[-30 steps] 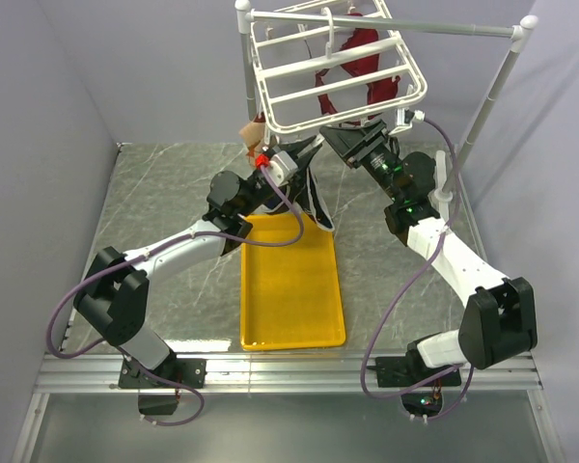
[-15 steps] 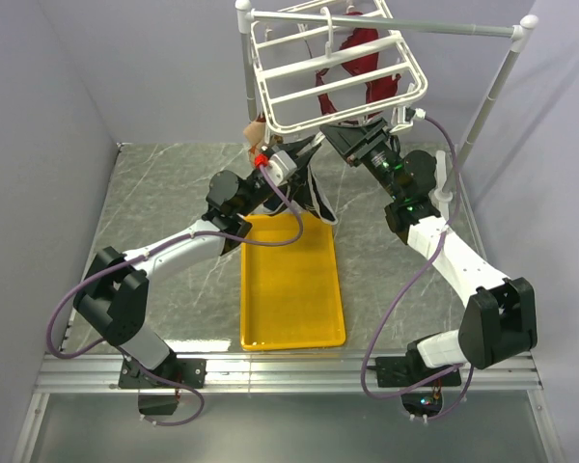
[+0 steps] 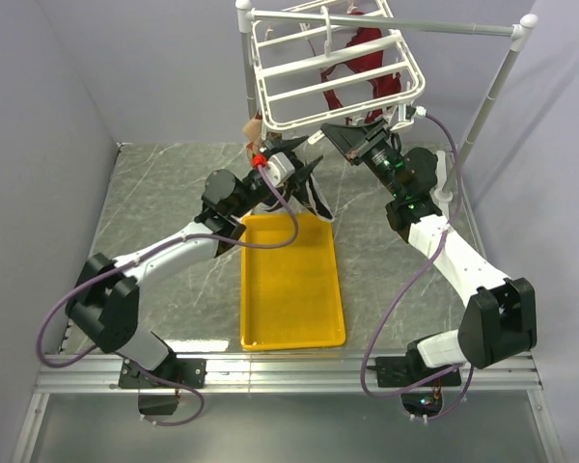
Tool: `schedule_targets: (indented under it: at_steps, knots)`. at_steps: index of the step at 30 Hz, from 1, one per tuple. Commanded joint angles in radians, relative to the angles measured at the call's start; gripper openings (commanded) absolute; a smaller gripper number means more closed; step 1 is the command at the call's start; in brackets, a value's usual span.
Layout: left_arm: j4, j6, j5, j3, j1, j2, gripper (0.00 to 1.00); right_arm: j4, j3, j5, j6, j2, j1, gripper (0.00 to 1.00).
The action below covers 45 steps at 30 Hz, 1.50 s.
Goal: Clip the underwear to the hanger
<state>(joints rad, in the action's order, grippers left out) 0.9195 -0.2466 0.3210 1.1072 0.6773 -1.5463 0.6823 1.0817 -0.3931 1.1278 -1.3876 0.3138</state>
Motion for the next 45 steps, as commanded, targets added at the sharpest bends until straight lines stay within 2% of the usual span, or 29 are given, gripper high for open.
schedule_targets:
  at_steps: [1,3,4,5,7,9,10,11,13,15,16,18,19,22,26,30,32,33,34,36,38,39,41,43,45]
  knots:
    - [-0.135,-0.016,0.079,-0.012,-0.004,0.139,0.59,0.002,0.060,0.002,-0.002,-0.004,-0.008,0.00]
    - [-0.220,-0.029,0.111,-0.009,-0.015,0.184,0.65,0.000,0.063,0.002,-0.008,-0.007,-0.010,0.00]
    - [-0.328,-0.045,0.133,-0.007,-0.019,0.227,0.74,-0.006,0.063,0.002,-0.008,-0.007,-0.010,0.00]
    - [-0.385,-0.100,0.154,-0.003,-0.028,0.248,0.76,-0.006,0.066,0.003,-0.010,-0.008,-0.012,0.00]
    - [-0.561,-0.161,0.248,-0.006,-0.044,0.311,0.76,-0.016,0.069,0.005,-0.016,-0.011,-0.012,0.00]
    - [-0.722,-0.299,0.338,0.009,-0.071,0.353,0.75,-0.024,0.075,0.000,-0.020,-0.017,-0.010,0.00]
    - [-0.825,-0.483,0.389,0.029,-0.071,0.356,0.77,-0.030,0.081,0.002,-0.023,-0.022,-0.012,0.00]
    - [-1.037,-0.561,0.406,0.073,-0.071,0.353,0.78,-0.032,0.083,0.000,-0.023,-0.025,-0.012,0.00]
    - [-1.209,-0.698,0.427,0.123,-0.071,0.322,0.76,-0.040,0.092,-0.004,-0.029,-0.031,-0.015,0.00]
    - [-1.410,-0.932,0.451,0.180,-0.071,0.295,0.77,-0.046,0.101,-0.007,-0.033,-0.034,-0.013,0.00]
    - [-1.464,-1.108,0.458,0.195,-0.071,0.264,0.79,-0.050,0.106,-0.009,-0.033,-0.036,-0.013,0.00]
    - [-1.524,-1.210,0.440,0.235,-0.061,0.233,0.81,-0.053,0.109,-0.007,-0.036,-0.037,-0.012,0.00]
    - [-1.550,-1.315,0.426,0.255,-0.052,0.192,0.82,-0.059,0.112,-0.007,-0.037,-0.039,-0.012,0.00]
    - [-1.599,-1.436,0.371,0.348,-0.030,0.093,0.82,-0.069,0.115,-0.006,-0.042,-0.037,-0.013,0.00]
    - [-1.631,-1.500,0.375,0.494,-0.028,-0.030,0.84,-0.076,0.118,-0.009,-0.048,-0.036,-0.013,0.00]
    - [-1.647,-1.637,0.330,0.522,-0.025,-0.099,0.87,-0.078,0.119,-0.018,-0.048,-0.039,-0.013,0.00]
    - [-1.714,-1.717,0.297,0.566,-0.025,-0.126,0.86,-0.079,0.124,-0.020,-0.049,-0.041,-0.013,0.00]
    - [-1.737,-1.726,0.293,0.586,-0.025,-0.150,0.84,-0.079,0.124,-0.020,-0.048,-0.041,-0.013,0.00]
    - [-1.787,-1.667,0.323,0.650,-0.028,-0.176,0.83,-0.078,0.132,-0.020,-0.052,-0.044,-0.015,0.00]
    - [-1.817,-1.662,0.331,0.671,-0.028,-0.178,0.82,-0.078,0.133,-0.020,-0.053,-0.047,-0.015,0.00]
    - [-1.790,-1.637,0.328,0.613,-0.016,-0.157,0.82,-0.078,0.136,-0.021,-0.054,-0.050,-0.013,0.00]
    - [-1.721,-1.626,0.308,0.576,-0.007,-0.144,0.83,-0.078,0.136,-0.021,-0.053,-0.050,-0.013,0.00]
    - [-1.671,-1.606,0.229,0.514,0.024,-0.114,0.84,-0.078,0.135,-0.021,-0.054,-0.053,-0.015,0.00]
    - [-1.766,-1.611,0.161,0.551,0.042,-0.155,0.83,-0.078,0.135,-0.021,-0.054,-0.053,-0.015,0.00]
    - [-1.858,-1.584,0.106,0.679,0.062,-0.231,0.81,-0.084,0.138,-0.021,-0.056,-0.056,-0.013,0.00]
